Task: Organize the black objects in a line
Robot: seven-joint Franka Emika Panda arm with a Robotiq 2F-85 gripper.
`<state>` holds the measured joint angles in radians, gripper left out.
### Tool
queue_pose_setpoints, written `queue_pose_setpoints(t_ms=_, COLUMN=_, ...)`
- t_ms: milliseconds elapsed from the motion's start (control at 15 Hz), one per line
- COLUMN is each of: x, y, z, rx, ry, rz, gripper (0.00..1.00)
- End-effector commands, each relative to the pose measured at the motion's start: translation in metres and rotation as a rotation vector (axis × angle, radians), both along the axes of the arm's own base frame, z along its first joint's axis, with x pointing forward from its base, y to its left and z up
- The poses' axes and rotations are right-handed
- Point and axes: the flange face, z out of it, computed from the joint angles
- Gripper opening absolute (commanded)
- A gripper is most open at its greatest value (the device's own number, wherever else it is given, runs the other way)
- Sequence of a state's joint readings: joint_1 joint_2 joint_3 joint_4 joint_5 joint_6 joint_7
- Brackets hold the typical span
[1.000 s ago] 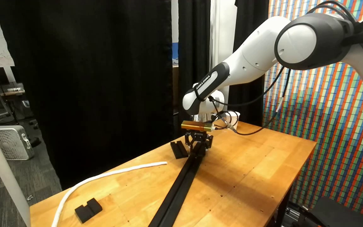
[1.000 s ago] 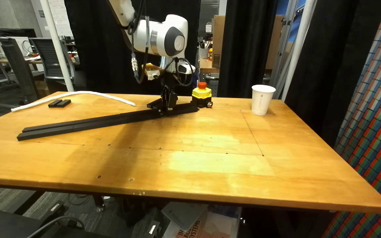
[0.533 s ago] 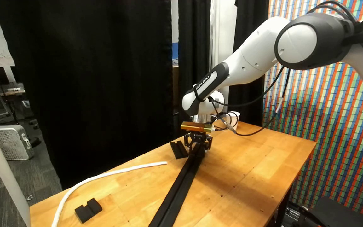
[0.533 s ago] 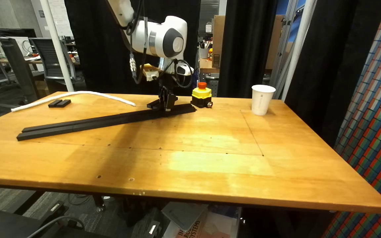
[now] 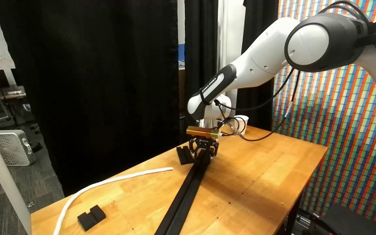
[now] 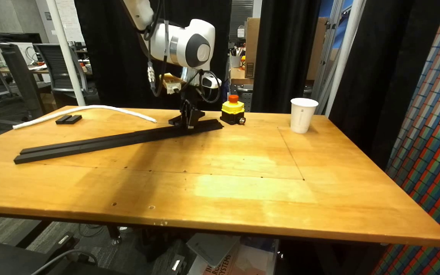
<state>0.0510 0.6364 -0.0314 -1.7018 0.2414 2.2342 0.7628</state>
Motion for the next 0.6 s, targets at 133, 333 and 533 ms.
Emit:
queue_pose_setpoints(t_ms=133, x=-0.0079, y=0.0026, z=-0.0027, rx=0.046, ry=0.0, rz=-0.006, gripper=0.45)
queue_pose_setpoints(t_ms=333, x=-0.0103, y=0.0015, z=-0.0033, rx=0.053, ry=0.01, rz=-0.004, gripper=0.45)
queue_pose_setpoints(t_ms=533, x=-0.0098, y=0.0024, z=-0.0038, rx=0.058, ry=0.019, rz=0.026, gripper=0.45)
